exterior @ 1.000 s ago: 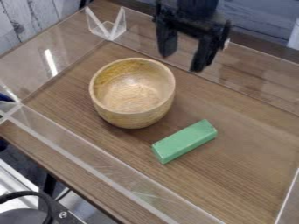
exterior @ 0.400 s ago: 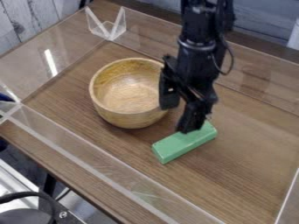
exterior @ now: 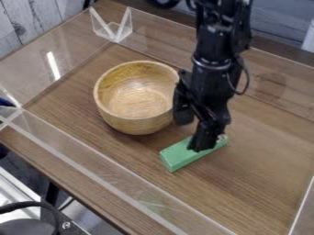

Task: Put the green block in the brown bowl

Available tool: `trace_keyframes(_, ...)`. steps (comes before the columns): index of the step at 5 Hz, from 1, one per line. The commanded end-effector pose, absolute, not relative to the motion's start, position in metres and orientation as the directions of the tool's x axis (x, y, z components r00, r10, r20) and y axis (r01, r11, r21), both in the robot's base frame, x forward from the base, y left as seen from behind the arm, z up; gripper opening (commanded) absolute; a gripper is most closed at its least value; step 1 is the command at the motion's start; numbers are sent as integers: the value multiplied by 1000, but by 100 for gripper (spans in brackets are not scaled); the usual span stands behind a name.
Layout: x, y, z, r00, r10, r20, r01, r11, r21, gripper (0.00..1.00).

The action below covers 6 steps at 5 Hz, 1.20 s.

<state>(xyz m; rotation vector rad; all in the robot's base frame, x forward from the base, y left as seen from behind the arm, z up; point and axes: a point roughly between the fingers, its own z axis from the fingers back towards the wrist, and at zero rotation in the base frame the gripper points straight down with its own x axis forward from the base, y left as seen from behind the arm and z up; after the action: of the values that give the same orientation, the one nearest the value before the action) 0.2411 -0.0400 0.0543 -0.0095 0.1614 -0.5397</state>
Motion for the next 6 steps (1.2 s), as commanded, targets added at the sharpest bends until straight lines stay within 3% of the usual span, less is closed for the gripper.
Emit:
trace_keyframes(1, 246, -44, 55, 844, -523, -117, 522, 852, -44, 100)
trace_keyframes(6, 243, -48, 33, 858, -508, -77, 504, 861, -67, 100)
